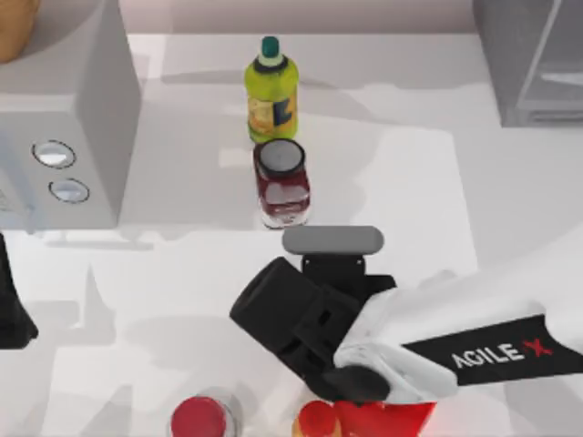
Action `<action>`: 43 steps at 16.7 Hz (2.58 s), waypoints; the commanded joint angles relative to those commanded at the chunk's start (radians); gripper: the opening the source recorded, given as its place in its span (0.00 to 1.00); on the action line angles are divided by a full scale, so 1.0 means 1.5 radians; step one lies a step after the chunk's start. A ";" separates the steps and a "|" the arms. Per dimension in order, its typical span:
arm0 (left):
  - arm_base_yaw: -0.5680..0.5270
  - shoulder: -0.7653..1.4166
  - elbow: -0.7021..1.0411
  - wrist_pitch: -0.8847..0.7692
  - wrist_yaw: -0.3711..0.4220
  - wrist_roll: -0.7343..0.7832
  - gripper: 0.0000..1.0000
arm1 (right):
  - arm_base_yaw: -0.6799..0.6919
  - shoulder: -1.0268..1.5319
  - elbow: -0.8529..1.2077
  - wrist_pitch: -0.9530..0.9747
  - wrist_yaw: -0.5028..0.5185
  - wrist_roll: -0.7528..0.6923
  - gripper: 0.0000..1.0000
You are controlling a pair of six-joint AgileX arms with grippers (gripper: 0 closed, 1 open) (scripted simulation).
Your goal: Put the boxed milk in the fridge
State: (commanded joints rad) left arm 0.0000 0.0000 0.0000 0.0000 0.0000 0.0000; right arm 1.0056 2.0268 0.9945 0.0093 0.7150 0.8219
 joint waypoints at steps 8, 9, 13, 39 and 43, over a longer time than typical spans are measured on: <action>0.000 0.000 0.000 0.000 0.000 0.000 1.00 | 0.000 0.000 0.000 0.000 0.000 0.000 0.00; 0.000 0.000 0.000 0.000 0.000 0.000 1.00 | 0.000 0.000 0.000 0.000 0.000 0.000 0.00; 0.000 0.000 0.000 0.000 0.000 0.000 1.00 | -0.016 -0.020 0.007 -0.025 -0.001 0.004 0.00; 0.000 0.000 0.000 0.000 0.000 0.000 1.00 | -0.058 -0.372 0.027 -0.297 -0.087 -0.095 0.00; 0.000 0.000 0.000 0.000 0.000 0.000 1.00 | -0.181 -0.630 -0.168 -0.191 -0.192 -0.202 0.00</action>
State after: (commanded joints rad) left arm 0.0000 0.0000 0.0000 0.0000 0.0000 0.0000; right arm 0.7343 1.0825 0.7421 -0.2766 0.4275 0.5188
